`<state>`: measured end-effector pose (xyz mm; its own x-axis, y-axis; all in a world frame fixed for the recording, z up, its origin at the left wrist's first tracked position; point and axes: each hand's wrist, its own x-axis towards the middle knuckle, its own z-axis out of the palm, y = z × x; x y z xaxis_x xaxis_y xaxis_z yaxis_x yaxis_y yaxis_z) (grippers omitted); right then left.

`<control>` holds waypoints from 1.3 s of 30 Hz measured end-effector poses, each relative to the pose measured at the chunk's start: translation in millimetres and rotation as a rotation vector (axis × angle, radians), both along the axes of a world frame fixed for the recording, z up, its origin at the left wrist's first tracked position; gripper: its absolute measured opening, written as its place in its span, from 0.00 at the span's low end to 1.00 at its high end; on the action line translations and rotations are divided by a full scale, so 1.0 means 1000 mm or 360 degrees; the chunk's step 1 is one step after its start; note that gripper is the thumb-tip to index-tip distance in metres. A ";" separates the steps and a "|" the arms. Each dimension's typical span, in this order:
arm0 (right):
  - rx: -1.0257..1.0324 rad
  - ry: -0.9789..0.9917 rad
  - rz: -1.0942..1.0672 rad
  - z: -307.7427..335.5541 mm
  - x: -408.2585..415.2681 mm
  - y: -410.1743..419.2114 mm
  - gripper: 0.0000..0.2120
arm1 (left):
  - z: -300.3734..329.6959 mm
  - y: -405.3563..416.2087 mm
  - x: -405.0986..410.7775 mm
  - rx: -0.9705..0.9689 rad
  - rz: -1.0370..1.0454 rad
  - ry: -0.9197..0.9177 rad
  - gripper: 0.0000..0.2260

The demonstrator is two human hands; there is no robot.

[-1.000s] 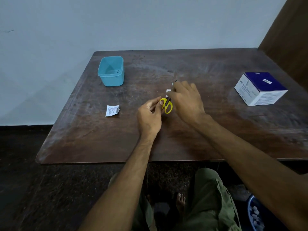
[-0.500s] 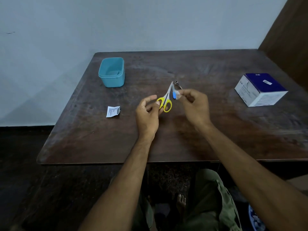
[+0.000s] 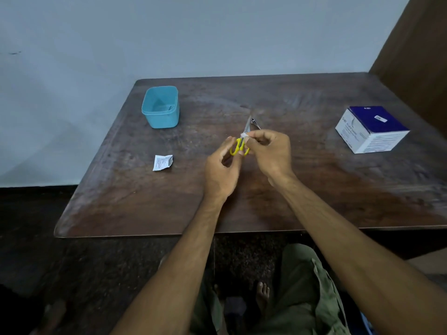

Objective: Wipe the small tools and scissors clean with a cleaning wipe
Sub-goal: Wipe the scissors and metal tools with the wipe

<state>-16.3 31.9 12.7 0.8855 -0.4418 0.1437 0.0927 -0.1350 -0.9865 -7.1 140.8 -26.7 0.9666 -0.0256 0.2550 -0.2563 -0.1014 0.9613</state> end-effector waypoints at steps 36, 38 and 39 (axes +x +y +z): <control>-0.0838 -0.0174 -0.0046 0.014 0.018 -0.023 0.04 | 0.000 0.000 0.004 -0.0400 -0.0049 0.0348 0.08; -0.1142 -0.0297 -0.0042 0.013 0.020 -0.027 0.05 | -0.001 0.001 0.005 -0.0410 -0.0049 0.0364 0.09; -0.1274 -0.0328 -0.0021 0.013 0.022 -0.028 0.06 | -0.001 0.001 0.005 -0.0411 -0.0050 0.0374 0.09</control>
